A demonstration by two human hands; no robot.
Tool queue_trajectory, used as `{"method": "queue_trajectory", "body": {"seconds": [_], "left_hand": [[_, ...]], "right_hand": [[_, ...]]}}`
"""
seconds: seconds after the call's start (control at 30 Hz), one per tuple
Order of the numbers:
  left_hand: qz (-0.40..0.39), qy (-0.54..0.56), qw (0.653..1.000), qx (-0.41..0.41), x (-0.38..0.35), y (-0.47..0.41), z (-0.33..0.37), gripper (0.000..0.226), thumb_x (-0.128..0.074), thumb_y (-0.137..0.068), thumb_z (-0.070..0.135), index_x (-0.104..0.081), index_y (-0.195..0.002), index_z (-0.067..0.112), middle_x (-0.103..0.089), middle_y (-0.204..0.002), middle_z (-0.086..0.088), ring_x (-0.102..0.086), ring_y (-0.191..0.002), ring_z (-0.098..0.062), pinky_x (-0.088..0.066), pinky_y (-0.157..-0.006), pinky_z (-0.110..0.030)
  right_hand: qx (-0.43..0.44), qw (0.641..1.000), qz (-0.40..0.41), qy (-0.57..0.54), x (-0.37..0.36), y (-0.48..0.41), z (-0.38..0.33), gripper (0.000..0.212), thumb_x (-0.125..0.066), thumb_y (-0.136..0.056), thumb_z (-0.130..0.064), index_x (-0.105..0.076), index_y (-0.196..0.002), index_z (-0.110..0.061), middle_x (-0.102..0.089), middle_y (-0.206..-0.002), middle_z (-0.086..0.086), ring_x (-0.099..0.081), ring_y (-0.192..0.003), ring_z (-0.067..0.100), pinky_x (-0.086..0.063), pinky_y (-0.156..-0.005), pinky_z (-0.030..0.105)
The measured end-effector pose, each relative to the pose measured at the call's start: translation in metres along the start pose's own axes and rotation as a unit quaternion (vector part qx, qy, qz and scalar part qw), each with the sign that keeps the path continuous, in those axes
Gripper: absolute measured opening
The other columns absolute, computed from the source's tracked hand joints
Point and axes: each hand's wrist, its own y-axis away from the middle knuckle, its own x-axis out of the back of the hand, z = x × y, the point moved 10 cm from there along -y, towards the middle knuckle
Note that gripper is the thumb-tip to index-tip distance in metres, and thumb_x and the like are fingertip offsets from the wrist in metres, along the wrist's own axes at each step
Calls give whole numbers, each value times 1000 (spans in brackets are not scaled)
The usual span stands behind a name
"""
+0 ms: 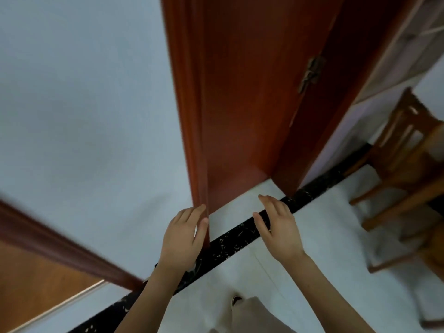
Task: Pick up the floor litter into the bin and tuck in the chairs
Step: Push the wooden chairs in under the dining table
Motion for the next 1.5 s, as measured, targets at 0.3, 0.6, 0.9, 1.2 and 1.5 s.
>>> {"method": "queue_trajectory", "body": {"seconds": [0.3, 0.6, 0.9, 1.2, 1.5], "left_hand": [[-79, 66, 983, -154, -34, -25, 85, 50, -29, -96, 41, -56, -129, 15, -61, -125, 0, -52, -113, -16, -40, -97, -30], [-181, 136, 922, -315, -101, -19, 225, 55, -25, -96, 46, -53, -134, 17, -58, -131, 3, -49, -120, -13, -35, -101, -24], [-255, 165, 859, -412, -162, 29, 343, 57, -26, -95, 45, -54, -132, 12, -59, -129, -1, -51, -119, -17, -37, -102, -28], [-272, 127, 863, -407, -239, 42, 425, 58, -23, -94, 47, -53, -132, 16, -59, -129, 4, -49, -120, -12, -40, -103, -30], [-257, 106, 884, -377, -300, 36, 521, 61, -20, -93, 50, -50, -135, 17, -56, -133, 4, -47, -124, -13, -40, -105, -33]], "right_hand": [[-179, 978, 93, 62, 64, 109, 50, 55, -32, -98, -51, -43, -143, -22, -50, -142, -2, -40, -133, 18, -34, -110, 36], [-324, 916, 204, 119, 155, 211, 97, 59, -30, -96, -53, -48, -140, -19, -53, -137, -3, -45, -129, 18, -37, -107, 35], [-435, 850, 263, 136, 200, 315, 146, 55, -34, -97, -50, -50, -138, -17, -55, -136, -2, -46, -128, 17, -36, -104, 31], [-447, 849, 258, 111, 244, 345, 250, 54, -33, -97, -51, -51, -137, -19, -57, -134, -3, -48, -127, 17, -40, -104, 34], [-407, 876, 240, 94, 310, 341, 357, 45, -41, -99, -44, -50, -137, -20, -57, -132, -3, -49, -123, 17, -42, -103, 34]]}}
